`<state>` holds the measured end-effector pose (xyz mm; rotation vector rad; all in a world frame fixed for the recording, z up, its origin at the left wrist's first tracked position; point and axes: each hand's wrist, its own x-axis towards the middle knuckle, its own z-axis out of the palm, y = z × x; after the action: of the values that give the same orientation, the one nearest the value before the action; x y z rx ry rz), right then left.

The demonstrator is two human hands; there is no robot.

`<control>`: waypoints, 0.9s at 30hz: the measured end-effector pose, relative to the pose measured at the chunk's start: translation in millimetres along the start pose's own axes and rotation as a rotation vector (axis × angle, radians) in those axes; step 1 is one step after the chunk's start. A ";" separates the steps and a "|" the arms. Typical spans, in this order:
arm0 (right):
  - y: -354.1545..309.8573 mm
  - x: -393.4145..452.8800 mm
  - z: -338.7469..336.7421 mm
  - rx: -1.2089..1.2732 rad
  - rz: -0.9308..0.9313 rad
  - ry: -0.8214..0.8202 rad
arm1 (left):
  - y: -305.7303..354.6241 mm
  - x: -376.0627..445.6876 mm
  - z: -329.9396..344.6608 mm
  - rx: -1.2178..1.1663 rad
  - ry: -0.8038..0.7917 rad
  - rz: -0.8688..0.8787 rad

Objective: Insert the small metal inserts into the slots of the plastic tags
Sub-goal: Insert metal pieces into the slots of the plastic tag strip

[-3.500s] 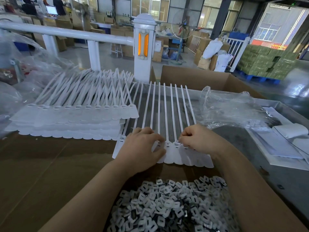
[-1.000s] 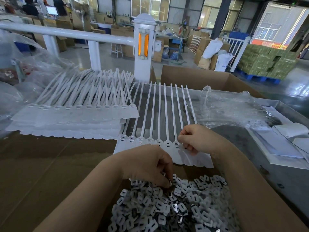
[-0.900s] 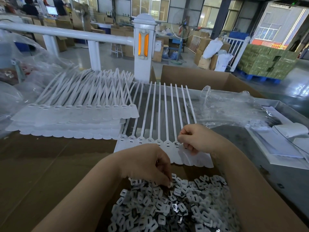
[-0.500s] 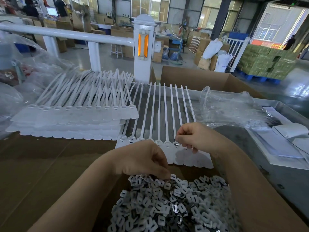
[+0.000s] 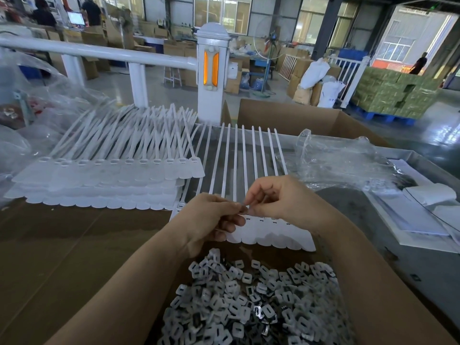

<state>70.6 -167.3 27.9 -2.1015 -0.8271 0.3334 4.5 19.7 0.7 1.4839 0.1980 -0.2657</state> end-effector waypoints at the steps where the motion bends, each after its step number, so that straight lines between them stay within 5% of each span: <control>1: 0.2 0.3 0.8 -0.003 -0.001 -0.001 | 0.1 -0.1 -0.1 -0.005 0.001 -0.004; 10: -1.0 1.1 6.2 -0.009 0.013 0.013 | -1.4 0.4 -0.3 0.002 -0.047 0.020; 27: -1.2 1.2 4.7 0.225 0.195 0.068 | -4.6 4.4 5.9 0.218 0.141 0.302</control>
<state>68.6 -163.1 26.0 -1.9731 -0.5200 0.4351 7.2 13.2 -4.5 1.7262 0.0563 0.0634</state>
